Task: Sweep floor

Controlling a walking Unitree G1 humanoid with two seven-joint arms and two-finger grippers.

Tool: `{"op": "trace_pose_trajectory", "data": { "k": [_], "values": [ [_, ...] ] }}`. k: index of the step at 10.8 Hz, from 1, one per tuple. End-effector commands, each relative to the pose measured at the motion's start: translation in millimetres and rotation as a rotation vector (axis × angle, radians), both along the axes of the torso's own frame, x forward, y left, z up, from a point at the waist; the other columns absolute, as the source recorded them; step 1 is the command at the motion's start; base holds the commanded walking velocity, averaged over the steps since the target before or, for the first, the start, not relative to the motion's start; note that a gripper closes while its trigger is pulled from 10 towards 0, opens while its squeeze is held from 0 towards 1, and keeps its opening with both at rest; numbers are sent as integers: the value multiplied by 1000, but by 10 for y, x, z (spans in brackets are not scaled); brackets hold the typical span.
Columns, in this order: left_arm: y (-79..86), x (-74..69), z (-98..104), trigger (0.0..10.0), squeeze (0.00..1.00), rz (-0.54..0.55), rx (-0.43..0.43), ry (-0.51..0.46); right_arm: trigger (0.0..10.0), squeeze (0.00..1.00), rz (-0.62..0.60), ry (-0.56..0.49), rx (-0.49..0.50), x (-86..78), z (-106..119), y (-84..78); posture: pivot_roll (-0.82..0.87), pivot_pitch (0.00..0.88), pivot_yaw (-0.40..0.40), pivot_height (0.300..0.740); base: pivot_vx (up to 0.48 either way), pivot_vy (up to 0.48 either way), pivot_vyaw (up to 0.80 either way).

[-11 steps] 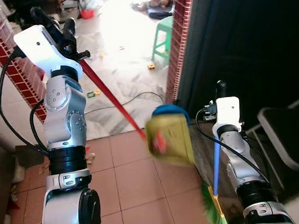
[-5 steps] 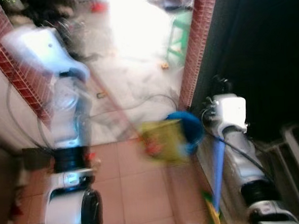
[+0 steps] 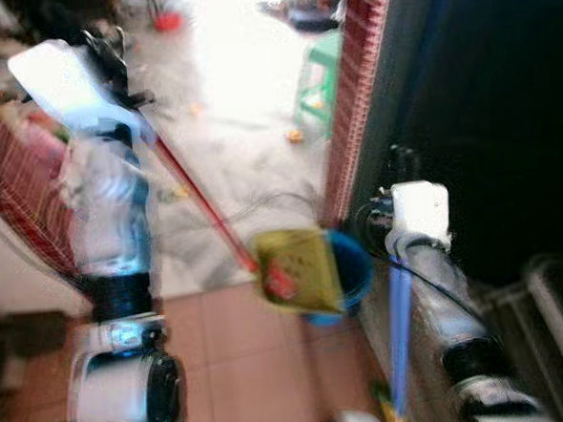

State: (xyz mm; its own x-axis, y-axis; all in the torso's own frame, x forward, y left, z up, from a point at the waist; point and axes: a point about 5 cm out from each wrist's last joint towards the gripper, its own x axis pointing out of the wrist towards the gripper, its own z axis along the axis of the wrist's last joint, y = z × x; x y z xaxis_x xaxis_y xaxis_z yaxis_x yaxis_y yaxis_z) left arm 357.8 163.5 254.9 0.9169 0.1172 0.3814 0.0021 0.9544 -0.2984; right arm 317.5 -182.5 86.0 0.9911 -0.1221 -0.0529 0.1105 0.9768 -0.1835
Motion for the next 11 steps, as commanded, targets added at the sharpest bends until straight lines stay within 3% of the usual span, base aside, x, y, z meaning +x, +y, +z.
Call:
{"op": "trace_pose_trajectory", "data": {
  "k": [1,4,11],
  "values": [
    [92,-49,172,10000,0,21,-39,-84,10000,0,41,-42,-47,48,109,74,-51,0,6,740,480,0,0],
    [59,-49,183,10000,0,26,-13,-92,10000,0,43,-39,-46,47,106,67,-53,0,6,740,477,0,0],
    [-340,-58,245,10000,0,-14,123,-200,10000,0,55,-39,-48,61,108,99,-66,0,0,740,0,0,0]
  ]
}}
